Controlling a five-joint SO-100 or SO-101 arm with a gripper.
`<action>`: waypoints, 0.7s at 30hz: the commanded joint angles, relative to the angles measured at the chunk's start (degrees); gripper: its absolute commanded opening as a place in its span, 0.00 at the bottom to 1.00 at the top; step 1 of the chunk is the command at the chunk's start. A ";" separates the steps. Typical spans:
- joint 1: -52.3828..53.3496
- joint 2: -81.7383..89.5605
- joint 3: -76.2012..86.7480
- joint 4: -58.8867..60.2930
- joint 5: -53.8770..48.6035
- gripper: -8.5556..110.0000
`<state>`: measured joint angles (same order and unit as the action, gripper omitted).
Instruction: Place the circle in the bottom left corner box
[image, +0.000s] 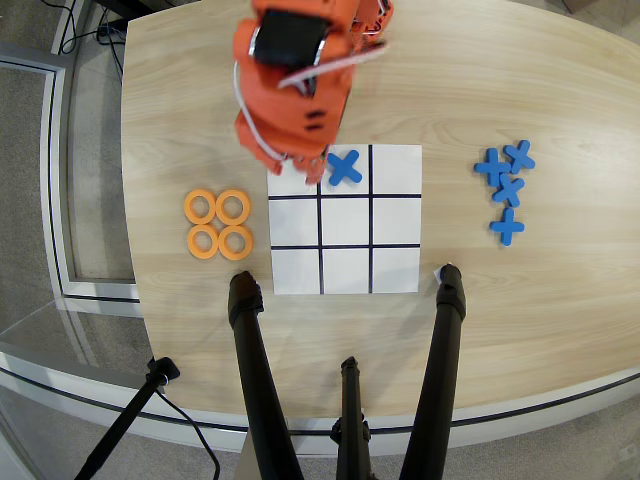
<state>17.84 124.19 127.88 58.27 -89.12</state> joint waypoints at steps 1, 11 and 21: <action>2.29 -8.35 -5.71 -4.13 -0.53 0.21; 7.82 -22.50 -16.00 -9.40 -3.34 0.25; 10.99 -30.76 -15.12 -17.31 -5.63 0.25</action>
<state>28.39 93.78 113.99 42.45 -94.22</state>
